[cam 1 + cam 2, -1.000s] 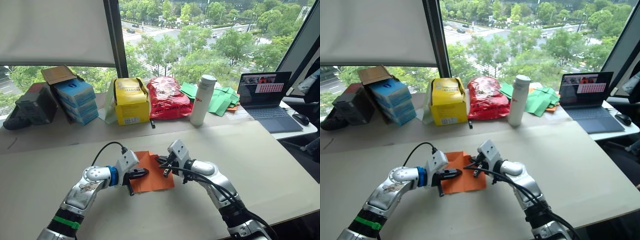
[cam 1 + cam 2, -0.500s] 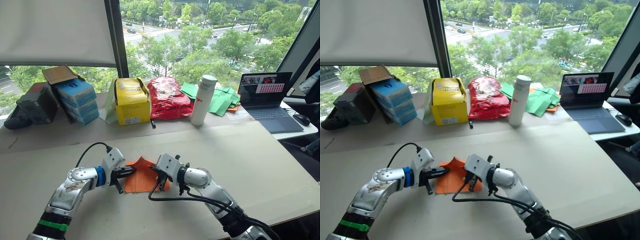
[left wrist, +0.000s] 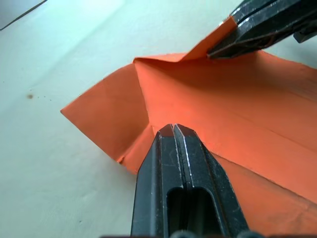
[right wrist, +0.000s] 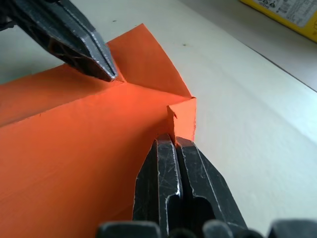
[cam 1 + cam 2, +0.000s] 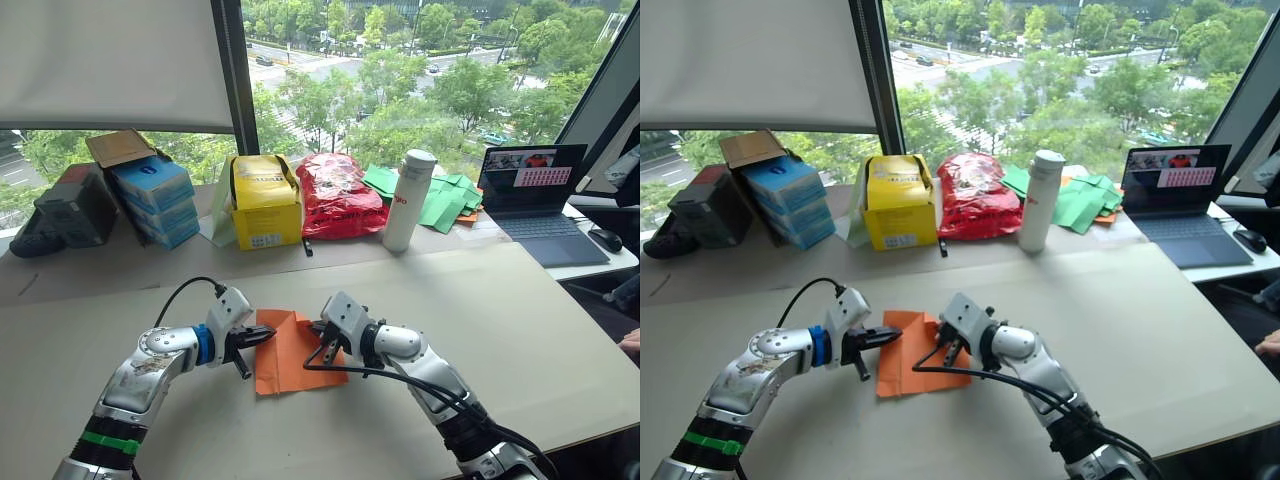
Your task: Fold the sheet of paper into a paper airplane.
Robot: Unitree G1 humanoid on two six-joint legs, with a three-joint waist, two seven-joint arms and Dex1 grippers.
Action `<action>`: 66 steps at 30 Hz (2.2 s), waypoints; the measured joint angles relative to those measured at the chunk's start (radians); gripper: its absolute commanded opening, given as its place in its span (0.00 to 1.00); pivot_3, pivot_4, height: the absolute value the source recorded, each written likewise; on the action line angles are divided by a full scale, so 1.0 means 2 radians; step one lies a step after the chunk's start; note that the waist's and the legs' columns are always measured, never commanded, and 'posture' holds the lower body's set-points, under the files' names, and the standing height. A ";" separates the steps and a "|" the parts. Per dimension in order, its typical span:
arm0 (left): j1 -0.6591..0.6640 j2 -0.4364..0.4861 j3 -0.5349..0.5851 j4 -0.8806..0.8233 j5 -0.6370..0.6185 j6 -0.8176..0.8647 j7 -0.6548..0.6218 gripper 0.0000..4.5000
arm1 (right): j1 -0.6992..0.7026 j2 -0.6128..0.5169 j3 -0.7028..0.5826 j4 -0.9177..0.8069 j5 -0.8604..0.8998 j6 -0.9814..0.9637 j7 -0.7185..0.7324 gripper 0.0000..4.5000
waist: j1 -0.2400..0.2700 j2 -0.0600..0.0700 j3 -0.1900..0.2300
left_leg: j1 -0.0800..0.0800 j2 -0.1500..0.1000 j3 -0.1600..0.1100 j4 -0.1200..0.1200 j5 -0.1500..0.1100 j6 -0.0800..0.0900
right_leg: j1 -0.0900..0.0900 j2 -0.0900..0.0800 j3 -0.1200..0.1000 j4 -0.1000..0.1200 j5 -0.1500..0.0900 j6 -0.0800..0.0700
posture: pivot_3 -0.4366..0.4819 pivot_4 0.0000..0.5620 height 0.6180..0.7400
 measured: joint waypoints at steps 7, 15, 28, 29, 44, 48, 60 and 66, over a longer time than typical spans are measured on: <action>-0.004 0.000 0.000 -0.006 0.000 0.001 -0.001 0.00 | 0.012 -0.002 0.022 -0.025 -0.001 0.035 0.004 0.00 | 0.000 0.000 0.000 | 0.000 0.000 0.000 0.000 0.000 0.000 | 0.000 0.000 0.000 0.000 0.000 0.000 | 0.48 0.27 1.00; -0.024 -0.008 -0.033 0.019 0.023 -0.022 -0.001 0.00 | 0.011 -0.008 0.031 -0.042 -0.008 0.053 0.004 0.00 | 0.001 0.000 0.000 | 0.000 0.000 0.000 0.000 0.000 0.000 | 0.000 0.000 -0.001 0.000 0.000 0.000 | 0.48 0.27 1.00; -0.059 -0.013 -0.094 0.071 0.093 -0.102 -0.009 0.00 | 0.008 -0.011 0.038 -0.050 -0.011 0.066 0.004 0.00 | 0.001 0.000 0.000 | 0.000 0.000 0.000 0.000 0.000 0.000 | 0.000 0.000 -0.001 0.000 0.000 0.000 | 0.48 0.27 1.00; -0.059 -0.012 -0.096 0.073 0.098 -0.109 -0.010 0.00 | 0.008 -0.012 0.039 -0.050 -0.011 0.066 0.004 0.00 | 0.001 0.000 0.000 | 0.000 0.000 0.000 0.000 0.000 0.000 | 0.000 0.000 -0.001 0.000 0.000 0.000 | 0.48 0.27 1.00; -0.059 -0.011 -0.101 0.083 0.119 -0.142 -0.011 0.00 | -0.001 0.010 -0.022 -0.073 0.061 0.111 0.027 0.57 | 0.001 -0.001 -0.001 | 0.001 0.000 0.000 0.001 0.000 0.000 | 0.001 0.000 -0.001 0.001 0.000 0.000 | 0.48 0.27 1.00; -0.059 -0.011 -0.101 0.083 0.119 -0.142 -0.011 0.00 | -0.029 0.022 -0.071 -0.080 0.103 0.136 0.025 0.52 | 0.001 -0.001 -0.001 | 0.001 0.000 0.000 0.001 0.000 0.000 | 0.001 0.000 -0.001 0.001 0.000 0.000 | 0.48 0.27 1.00; -0.059 -0.011 -0.100 0.087 0.120 -0.145 -0.012 0.00 | -0.033 0.007 -0.002 -0.013 0.066 0.116 0.006 0.01 | 0.001 -0.001 -0.001 | 0.001 0.000 0.000 0.001 0.000 0.000 | 0.001 0.000 -0.001 0.001 0.000 0.000 | 0.48 0.27 1.00; -0.059 -0.012 -0.098 0.086 0.120 -0.145 -0.011 0.00 | -0.049 0.016 0.010 0.038 0.042 0.089 -0.001 0.01 | 0.001 -0.001 -0.001 | 0.001 0.000 0.000 0.001 0.000 0.000 | 0.001 0.000 -0.001 0.001 0.000 0.000 | 0.48 0.27 1.00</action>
